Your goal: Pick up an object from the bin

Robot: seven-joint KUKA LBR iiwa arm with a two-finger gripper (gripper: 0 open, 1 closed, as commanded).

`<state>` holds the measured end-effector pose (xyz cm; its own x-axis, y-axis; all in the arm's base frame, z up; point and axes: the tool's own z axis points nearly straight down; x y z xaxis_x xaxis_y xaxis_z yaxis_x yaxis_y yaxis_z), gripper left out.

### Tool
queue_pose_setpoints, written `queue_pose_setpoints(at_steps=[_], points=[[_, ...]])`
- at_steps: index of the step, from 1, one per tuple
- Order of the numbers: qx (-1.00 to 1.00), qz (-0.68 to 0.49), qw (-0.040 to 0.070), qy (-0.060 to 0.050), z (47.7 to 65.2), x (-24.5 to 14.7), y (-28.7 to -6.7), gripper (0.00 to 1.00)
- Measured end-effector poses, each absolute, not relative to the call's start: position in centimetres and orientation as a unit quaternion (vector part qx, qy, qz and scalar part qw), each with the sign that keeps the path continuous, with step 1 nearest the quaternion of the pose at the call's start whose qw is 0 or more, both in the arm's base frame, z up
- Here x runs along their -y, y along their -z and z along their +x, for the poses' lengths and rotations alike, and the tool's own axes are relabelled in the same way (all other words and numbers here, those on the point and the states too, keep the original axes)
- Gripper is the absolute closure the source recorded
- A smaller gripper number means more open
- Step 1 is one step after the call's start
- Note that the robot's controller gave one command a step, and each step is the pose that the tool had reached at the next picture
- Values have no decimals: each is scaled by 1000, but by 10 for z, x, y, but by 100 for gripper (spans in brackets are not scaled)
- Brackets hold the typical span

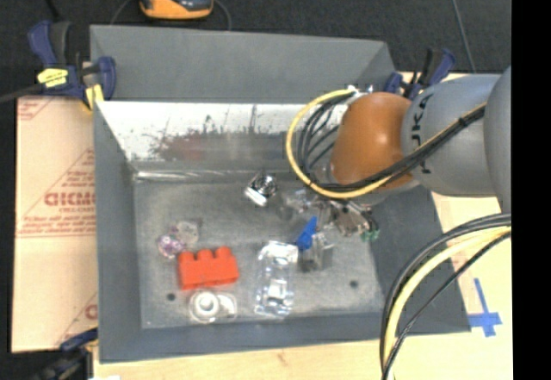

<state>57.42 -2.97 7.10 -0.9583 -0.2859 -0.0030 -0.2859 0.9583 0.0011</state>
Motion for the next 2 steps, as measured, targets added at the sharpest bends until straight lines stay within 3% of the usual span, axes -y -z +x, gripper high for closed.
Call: queue_pose_setpoints(at_steps=[1,2], points=[[-1000,-24,5,1,578,102,-72,0],[-968,-250,5,0,585,42,-75,0]])
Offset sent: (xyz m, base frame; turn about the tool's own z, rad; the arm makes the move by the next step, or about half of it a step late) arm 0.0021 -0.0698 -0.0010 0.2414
